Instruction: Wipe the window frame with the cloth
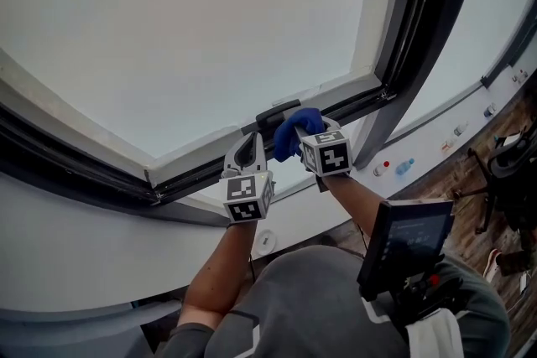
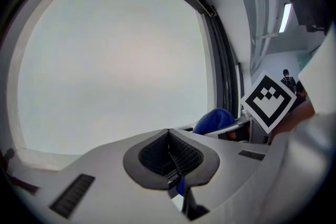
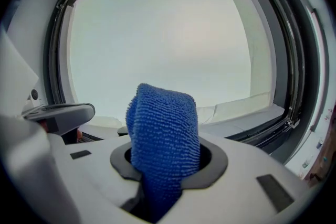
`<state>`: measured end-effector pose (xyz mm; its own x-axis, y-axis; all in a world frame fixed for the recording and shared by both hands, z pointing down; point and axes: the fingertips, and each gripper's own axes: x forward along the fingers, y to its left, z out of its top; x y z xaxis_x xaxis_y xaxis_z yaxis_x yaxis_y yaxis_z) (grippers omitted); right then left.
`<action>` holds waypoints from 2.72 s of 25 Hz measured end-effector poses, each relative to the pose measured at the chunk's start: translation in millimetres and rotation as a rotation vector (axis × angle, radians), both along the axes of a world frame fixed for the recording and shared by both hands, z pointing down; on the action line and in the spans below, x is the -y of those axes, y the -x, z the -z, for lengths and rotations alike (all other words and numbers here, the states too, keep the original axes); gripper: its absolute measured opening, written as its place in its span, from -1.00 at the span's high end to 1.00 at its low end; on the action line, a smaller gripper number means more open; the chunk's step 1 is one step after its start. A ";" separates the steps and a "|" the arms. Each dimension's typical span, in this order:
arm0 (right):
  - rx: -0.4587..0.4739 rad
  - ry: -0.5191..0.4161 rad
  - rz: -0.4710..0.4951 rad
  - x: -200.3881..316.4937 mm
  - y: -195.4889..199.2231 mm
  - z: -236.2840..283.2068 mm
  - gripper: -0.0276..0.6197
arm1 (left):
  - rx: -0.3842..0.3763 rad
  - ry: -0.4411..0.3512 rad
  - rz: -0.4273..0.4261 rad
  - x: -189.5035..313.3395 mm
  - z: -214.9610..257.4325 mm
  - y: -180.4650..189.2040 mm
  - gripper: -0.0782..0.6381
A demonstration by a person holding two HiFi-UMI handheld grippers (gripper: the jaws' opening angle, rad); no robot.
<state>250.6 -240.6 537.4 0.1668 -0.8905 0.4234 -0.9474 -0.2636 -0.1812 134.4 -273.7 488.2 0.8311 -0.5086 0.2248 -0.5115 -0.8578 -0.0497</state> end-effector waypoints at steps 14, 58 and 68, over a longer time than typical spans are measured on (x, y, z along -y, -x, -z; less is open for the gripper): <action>0.073 0.038 -0.029 28.7 -40.7 -25.3 0.49 | 0.029 -0.026 -0.043 13.3 -0.7 -41.2 0.76; 0.090 -0.019 -0.372 -59.7 -231.3 -19.4 0.48 | 0.060 -0.037 -0.289 -73.6 -3.1 -195.0 0.76; 0.347 -0.258 -0.603 -98.2 -187.4 31.9 0.48 | -0.054 -0.041 -0.330 -75.2 36.2 -137.0 0.76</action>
